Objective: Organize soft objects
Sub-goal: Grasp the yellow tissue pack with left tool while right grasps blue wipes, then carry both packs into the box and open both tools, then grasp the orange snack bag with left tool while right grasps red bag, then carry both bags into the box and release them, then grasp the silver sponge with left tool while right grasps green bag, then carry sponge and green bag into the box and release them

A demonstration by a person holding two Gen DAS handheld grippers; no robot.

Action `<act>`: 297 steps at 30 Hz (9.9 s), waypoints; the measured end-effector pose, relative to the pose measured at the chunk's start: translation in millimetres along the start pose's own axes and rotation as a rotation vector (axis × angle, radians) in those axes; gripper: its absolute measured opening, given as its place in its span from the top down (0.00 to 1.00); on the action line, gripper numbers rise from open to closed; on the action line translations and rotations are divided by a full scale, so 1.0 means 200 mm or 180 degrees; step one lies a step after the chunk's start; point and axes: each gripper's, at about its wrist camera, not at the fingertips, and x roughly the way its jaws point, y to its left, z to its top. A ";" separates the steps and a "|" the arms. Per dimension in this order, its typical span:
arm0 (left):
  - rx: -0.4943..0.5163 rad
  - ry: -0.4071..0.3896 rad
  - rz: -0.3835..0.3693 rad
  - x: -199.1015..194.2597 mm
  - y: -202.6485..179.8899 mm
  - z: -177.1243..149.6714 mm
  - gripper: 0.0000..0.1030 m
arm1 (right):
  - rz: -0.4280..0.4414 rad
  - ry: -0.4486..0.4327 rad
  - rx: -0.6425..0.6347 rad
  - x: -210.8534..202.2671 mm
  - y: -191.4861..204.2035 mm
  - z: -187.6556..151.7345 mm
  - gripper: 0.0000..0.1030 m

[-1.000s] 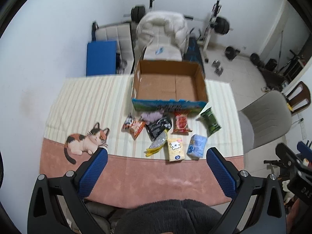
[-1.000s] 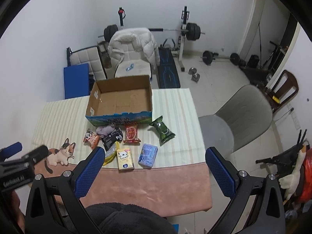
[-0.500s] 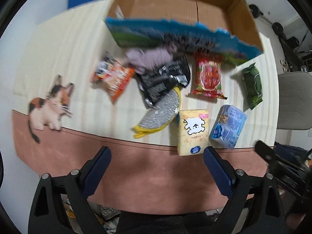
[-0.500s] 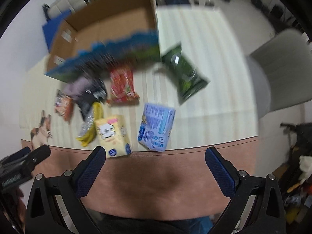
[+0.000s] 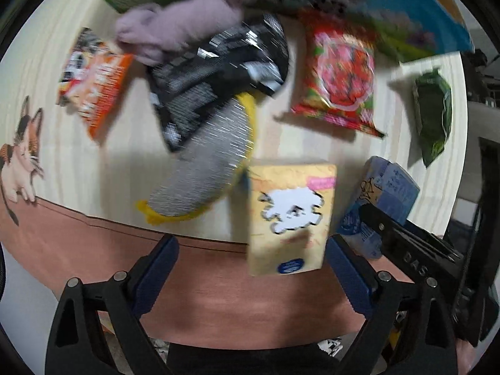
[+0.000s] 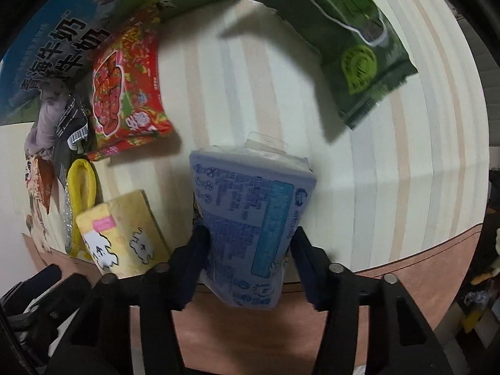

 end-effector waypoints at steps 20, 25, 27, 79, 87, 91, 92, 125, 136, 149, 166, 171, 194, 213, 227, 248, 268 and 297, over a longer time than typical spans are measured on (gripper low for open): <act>0.0028 -0.0543 -0.0015 -0.10 -0.18 -0.23 0.42 | 0.0195 -0.0072 -0.0208 -0.08 -0.22 -0.16 0.70; 0.0115 -0.0901 -0.0240 -0.49 -0.15 -0.24 0.42 | 0.0534 -0.0382 -0.0546 -0.48 -0.15 -0.21 0.70; 0.0188 -0.1026 -0.0294 -0.69 -0.14 -0.16 0.42 | 0.0625 -0.0533 -0.0698 -0.64 -0.08 -0.18 0.70; 0.0488 -0.0777 -0.0044 -0.75 -0.13 1.18 0.01 | -0.0503 -0.0638 -0.0917 -0.64 0.62 1.27 0.00; 0.0504 -0.1032 0.0018 -0.88 -0.06 0.89 0.01 | -0.0487 -0.0885 -0.0903 -0.76 0.64 1.01 0.00; 0.0536 -0.1259 0.0118 -0.99 -0.08 0.79 0.01 | -0.0396 -0.1040 -0.0902 -0.85 0.65 0.89 0.00; 0.0530 -0.1325 0.0126 -1.03 -0.08 0.75 0.01 | -0.0351 -0.1069 -0.0889 -0.88 0.66 0.86 0.00; -0.1145 -0.0217 -0.0175 0.07 0.95 0.42 0.30 | 0.0039 -0.0510 -0.0112 -0.06 0.42 0.36 0.34; -0.0867 -0.0343 0.0042 0.12 0.90 0.38 0.30 | -0.0199 -0.0399 -0.0232 0.04 0.52 0.37 0.38; -0.0796 -0.0412 -0.0013 0.06 0.84 0.23 0.47 | -0.0058 -0.0148 -0.0271 0.07 0.39 0.21 0.52; 0.0288 -0.1405 -0.0498 -0.94 0.21 0.10 0.47 | 0.0479 -0.1042 -0.0620 -0.90 0.45 0.04 0.53; 0.0469 -0.1582 -0.0259 -1.15 0.08 0.38 0.47 | 0.0286 -0.1182 -0.0608 -1.04 0.51 0.32 0.53; 0.0306 -0.0382 0.0120 -0.46 0.00 1.67 0.47 | -0.0246 -0.0292 -0.0255 -0.31 0.55 1.13 0.53; 0.0327 -0.0414 0.0143 -0.59 -0.01 1.62 0.15 | -0.0198 -0.0174 -0.0415 -0.37 0.60 1.13 0.18; 0.0453 -0.1188 0.0243 -0.91 0.04 1.08 0.08 | -0.0337 -0.0751 -0.0442 -0.69 0.60 0.95 0.00; 0.0571 -0.2001 0.0280 -1.27 0.00 0.34 0.08 | -0.0209 -0.1370 -0.0723 -1.12 0.60 0.36 0.00; 0.1285 -0.0952 0.0708 -0.25 -0.01 -0.04 0.09 | -0.0249 -0.0618 -0.0621 -0.61 -0.09 0.08 0.00; 0.0212 -0.0134 -0.0222 0.37 0.08 -0.16 0.53 | -0.0328 0.0292 -0.0851 0.00 -0.17 0.16 0.56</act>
